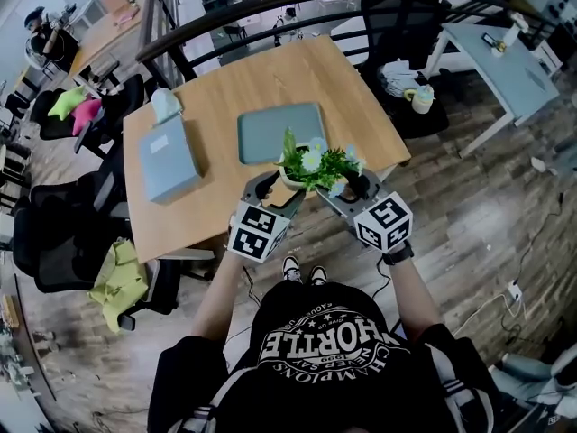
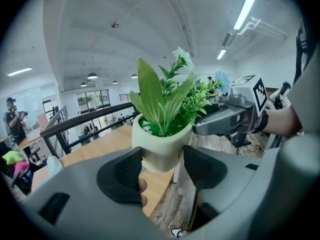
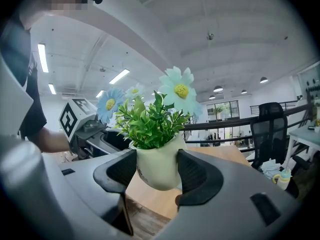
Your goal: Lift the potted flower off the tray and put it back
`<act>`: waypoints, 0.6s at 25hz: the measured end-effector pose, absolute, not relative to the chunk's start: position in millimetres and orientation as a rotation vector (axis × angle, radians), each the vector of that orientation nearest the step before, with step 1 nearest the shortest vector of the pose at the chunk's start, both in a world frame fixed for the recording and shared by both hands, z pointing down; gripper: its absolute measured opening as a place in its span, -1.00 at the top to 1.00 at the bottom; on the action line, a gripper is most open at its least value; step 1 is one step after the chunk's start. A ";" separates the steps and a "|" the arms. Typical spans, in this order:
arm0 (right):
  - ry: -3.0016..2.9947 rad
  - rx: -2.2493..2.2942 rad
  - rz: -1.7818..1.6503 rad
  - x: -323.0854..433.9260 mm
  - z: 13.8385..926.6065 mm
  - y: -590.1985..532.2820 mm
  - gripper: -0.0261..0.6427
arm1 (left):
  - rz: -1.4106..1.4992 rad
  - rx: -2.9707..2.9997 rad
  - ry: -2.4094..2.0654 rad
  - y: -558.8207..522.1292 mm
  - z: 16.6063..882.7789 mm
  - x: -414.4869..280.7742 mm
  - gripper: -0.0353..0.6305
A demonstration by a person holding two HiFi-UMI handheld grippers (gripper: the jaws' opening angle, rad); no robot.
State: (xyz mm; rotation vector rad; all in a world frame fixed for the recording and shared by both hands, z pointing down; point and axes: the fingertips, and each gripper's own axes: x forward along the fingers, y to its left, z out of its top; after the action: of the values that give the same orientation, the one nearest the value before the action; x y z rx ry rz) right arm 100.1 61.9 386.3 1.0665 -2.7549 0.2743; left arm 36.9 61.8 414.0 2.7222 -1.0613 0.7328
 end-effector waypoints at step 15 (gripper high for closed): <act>-2.729 1.152 0.302 168.1 401.2 60.9 0.10 | 0.758 2.765 -0.977 57.2 428.5 104.0 0.05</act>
State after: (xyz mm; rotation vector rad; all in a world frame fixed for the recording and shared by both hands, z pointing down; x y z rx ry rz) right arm 168.1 60.9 401.2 1.1522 -2.7292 0.3022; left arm 104.0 57.2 428.5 2.7646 -0.9767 0.7578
